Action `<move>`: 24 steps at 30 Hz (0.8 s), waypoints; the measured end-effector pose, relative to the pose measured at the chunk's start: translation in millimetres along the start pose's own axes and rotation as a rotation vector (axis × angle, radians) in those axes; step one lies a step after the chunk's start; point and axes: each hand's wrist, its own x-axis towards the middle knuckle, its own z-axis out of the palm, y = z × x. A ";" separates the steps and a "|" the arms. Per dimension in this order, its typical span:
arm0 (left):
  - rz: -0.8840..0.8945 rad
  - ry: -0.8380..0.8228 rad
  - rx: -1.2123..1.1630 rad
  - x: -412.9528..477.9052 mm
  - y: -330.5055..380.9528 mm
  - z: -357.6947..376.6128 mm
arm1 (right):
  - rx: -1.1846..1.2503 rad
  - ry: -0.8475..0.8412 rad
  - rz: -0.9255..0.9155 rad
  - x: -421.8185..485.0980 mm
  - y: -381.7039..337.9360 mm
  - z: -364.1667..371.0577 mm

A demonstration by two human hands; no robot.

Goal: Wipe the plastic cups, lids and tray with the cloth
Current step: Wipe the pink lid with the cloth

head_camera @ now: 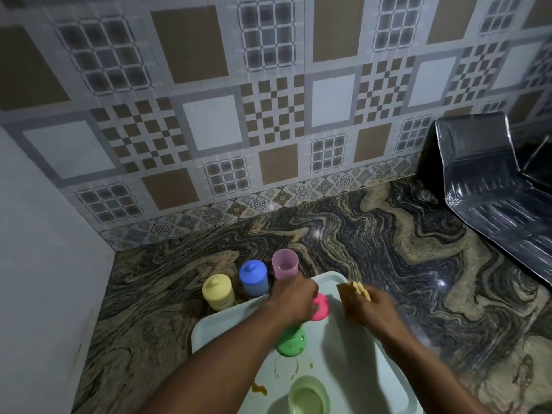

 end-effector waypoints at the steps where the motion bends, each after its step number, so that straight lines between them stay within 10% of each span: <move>1: -0.013 0.012 0.001 -0.8 1.1 1.8 | -0.034 -0.007 -0.027 -1.7 0.1 -0.2; 20: 0.096 0.569 -0.190 -2.7 -12.8 1.9 | -0.565 0.047 -0.858 -5.9 -3.7 16.2; 24: 0.055 0.690 -0.218 -5.8 -24.1 1.0 | -0.117 0.076 -0.559 -10.2 -0.8 13.1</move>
